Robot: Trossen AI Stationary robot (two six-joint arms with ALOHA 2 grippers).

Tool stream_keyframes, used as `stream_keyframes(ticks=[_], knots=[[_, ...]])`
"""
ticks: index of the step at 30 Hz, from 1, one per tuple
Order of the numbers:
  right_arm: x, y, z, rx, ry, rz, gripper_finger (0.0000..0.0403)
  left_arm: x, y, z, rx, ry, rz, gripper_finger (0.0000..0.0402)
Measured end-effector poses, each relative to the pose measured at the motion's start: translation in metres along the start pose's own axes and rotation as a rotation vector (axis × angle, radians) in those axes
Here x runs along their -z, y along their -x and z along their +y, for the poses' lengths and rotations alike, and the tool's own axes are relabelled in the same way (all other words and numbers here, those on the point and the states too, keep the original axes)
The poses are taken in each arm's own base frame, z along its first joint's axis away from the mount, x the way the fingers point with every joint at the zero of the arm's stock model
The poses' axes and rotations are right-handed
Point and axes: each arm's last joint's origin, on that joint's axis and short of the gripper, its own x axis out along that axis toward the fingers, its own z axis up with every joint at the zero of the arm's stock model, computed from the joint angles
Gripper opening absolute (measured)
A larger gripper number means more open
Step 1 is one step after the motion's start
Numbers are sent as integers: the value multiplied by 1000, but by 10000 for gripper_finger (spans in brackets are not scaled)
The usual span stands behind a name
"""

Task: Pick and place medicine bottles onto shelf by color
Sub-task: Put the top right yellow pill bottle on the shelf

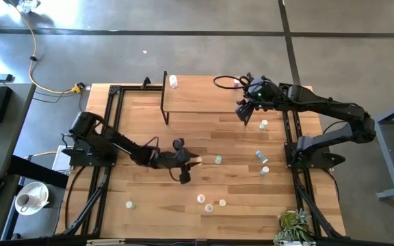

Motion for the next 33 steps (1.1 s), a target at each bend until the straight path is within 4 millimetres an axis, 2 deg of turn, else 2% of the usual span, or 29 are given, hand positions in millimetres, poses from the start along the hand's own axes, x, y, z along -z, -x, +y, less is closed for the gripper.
stream_keyframes(ticks=[7, 16, 22, 28, 33], knots=[[3, 0, -1, 10, 5, 32, 190, -35, 17, 21, -37, -12, -78, 111], [3, 0, -1, 11, 6, 34, 190, -88, 59, 51, -103, -36, -259, 111], [3, 0, -1, 11, 6, 34, 190, -133, 84, 81, -206, -56, -305, 111], [3, 0, -1, 11, 11, 34, 190, -167, 92, 119, -343, -55, -261, 111], [3, 0, -1, 11, 10, 34, 190, -173, 87, 154, -401, -20, -240, 111]])
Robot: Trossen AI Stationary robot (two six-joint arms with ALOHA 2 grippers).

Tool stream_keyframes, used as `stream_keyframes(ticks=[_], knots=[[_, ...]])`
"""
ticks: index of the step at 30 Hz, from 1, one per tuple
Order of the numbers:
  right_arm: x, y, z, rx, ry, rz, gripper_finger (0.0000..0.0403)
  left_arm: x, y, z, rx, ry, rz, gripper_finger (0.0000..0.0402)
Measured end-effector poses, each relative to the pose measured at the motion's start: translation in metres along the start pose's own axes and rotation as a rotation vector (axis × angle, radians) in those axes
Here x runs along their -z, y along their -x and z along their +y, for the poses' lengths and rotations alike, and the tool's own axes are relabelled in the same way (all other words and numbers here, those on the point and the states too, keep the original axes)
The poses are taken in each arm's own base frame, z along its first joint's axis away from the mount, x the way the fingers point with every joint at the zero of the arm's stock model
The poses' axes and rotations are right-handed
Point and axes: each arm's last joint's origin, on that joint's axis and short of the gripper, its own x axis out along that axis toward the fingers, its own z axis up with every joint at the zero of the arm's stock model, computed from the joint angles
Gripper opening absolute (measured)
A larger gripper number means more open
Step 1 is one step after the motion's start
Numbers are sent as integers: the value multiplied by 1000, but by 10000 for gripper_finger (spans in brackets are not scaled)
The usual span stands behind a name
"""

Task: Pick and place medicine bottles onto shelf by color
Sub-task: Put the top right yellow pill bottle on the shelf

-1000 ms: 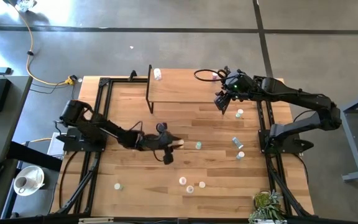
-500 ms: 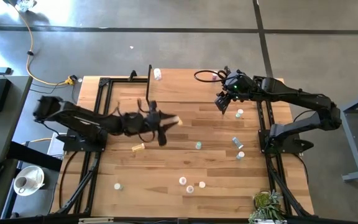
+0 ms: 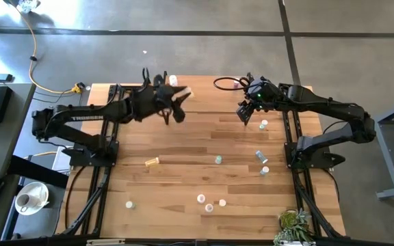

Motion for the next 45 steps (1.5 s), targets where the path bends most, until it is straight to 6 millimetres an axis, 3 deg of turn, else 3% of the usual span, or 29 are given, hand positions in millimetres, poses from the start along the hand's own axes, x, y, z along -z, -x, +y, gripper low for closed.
stream_keyframes(ticks=[12, 21, 24, 29, 31, 45], knots=[[0, 0, 0, 0, 0, 0, 190, 33, -43, 38, -49, 57, 119, 111], [0, 0, 0, 0, -1, -1, 190, 47, -56, 56, -76, 78, 156, 111], [0, 0, 0, 0, 1, -4, 190, 45, -59, 57, -66, 78, 162, 111], [0, 0, 0, 5, 2, -6, 190, 18, -67, 60, -61, 75, 180, 111], [-1, 0, -1, 18, 2, -9, 190, 16, -70, 60, -60, 72, 205, 111], [-1, 0, -1, 37, 0, -15, 190, 54, -105, 51, -56, 47, 312, 110]])
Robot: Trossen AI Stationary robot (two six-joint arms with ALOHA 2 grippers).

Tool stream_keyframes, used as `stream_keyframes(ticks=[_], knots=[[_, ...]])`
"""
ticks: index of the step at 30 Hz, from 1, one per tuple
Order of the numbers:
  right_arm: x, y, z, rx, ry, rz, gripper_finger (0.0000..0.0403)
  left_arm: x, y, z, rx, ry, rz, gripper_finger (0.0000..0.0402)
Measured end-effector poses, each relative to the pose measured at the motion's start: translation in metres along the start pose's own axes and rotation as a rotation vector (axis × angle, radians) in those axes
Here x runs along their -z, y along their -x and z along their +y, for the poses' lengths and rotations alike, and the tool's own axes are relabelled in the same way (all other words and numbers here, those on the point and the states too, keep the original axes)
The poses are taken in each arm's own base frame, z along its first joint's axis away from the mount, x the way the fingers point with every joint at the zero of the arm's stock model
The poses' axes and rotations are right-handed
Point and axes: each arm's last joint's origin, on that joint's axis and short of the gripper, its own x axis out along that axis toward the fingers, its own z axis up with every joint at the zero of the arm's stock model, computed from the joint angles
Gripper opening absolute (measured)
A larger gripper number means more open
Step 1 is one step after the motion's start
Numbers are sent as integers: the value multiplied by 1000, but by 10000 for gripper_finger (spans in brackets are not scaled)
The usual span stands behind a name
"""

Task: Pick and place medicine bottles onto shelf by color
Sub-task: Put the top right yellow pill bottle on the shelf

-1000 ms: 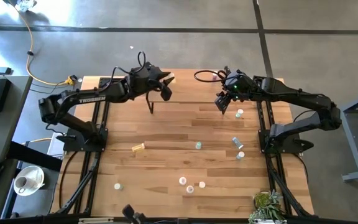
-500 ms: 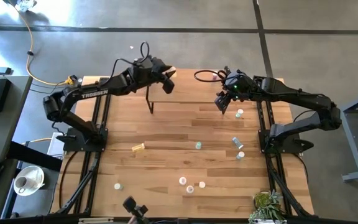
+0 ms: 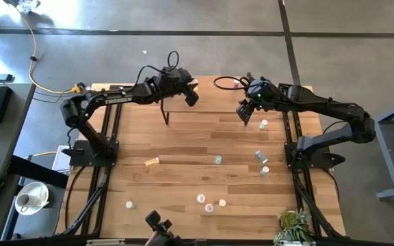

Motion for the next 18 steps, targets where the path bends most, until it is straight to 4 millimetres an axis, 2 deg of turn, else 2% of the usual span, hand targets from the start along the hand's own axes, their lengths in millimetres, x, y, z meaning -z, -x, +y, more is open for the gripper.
stream_keyframes(ticks=[18], knots=[[0, 0, 0, 0, 0, 0, 190, 5, -6, 3, -73, -26, 23, 117]])
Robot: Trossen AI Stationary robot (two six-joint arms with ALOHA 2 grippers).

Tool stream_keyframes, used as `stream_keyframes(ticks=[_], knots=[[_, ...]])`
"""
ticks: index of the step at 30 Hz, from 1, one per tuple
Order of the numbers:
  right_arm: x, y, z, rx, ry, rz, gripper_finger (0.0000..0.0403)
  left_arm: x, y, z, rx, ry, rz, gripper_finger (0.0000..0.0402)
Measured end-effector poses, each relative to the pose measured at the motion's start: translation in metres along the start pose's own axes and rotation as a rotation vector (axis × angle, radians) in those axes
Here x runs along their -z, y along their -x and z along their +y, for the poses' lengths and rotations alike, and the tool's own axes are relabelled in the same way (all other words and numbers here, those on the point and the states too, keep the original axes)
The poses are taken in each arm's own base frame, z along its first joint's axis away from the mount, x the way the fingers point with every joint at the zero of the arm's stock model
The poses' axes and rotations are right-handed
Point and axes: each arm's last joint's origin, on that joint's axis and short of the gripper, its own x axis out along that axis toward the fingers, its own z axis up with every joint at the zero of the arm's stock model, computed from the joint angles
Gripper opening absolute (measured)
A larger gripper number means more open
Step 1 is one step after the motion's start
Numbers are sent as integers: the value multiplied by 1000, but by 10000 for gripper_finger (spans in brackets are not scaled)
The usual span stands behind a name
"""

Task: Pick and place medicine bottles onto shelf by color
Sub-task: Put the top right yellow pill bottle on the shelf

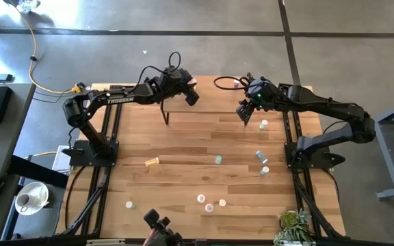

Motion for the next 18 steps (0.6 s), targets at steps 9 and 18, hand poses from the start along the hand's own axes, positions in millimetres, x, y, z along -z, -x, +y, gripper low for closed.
stream_keyframes(ticks=[9, 18], knots=[[0, 0, 0, 0, 0, 0, 190, 0, 0, 0, -2, 5, 1, 123], [0, 0, 0, 0, 0, 0, 190, 1, 0, 0, -1, 6, 4, 141]])
